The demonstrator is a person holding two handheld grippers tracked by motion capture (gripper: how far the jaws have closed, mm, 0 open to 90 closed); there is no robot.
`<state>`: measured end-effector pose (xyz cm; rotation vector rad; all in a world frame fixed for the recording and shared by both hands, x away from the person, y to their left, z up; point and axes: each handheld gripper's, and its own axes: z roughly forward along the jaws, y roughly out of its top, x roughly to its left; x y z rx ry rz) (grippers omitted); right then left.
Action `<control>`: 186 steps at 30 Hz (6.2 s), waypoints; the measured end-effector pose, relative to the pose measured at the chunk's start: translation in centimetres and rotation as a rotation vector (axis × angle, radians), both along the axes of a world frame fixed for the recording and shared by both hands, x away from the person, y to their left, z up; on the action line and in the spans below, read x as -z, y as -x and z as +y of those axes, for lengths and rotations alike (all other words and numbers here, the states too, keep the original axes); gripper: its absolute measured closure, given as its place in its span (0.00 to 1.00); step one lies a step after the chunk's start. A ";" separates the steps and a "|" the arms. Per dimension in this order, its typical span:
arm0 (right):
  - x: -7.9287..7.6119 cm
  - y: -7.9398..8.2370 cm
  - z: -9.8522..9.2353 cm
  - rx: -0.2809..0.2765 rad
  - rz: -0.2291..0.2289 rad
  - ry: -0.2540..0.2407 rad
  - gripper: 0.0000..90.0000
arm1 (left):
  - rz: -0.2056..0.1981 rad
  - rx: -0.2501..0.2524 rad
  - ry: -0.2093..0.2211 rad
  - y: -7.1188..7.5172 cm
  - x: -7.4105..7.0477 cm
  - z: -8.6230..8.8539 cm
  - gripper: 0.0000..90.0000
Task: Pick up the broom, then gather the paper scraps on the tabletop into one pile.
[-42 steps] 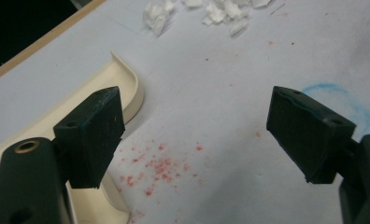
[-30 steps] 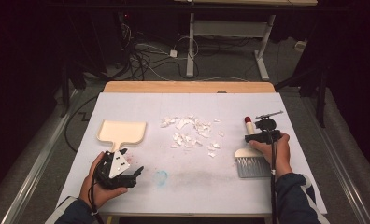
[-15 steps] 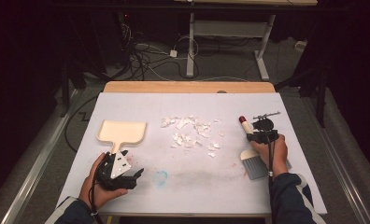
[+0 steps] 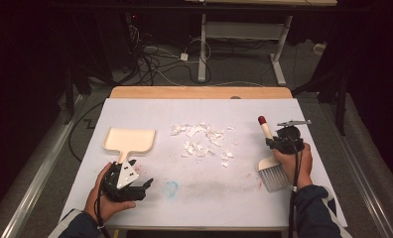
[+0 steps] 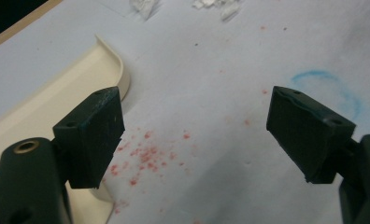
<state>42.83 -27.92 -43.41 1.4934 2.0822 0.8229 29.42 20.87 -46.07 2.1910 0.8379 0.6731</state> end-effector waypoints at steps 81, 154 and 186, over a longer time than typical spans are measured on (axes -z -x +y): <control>-2.0 11.5 11.6 -1.154 -0.048 0.014 0.73 | 0.182 0.716 0.179 -1.3 -4.9 -13.2 0.67; -5.3 0.1 5.9 -0.364 -0.266 0.161 0.75 | 0.009 0.035 -0.065 1.1 0.6 1.8 0.22; 1.4 -0.3 12.7 -0.521 -0.249 0.260 0.75 | 0.026 0.035 -0.084 1.1 0.8 1.5 0.22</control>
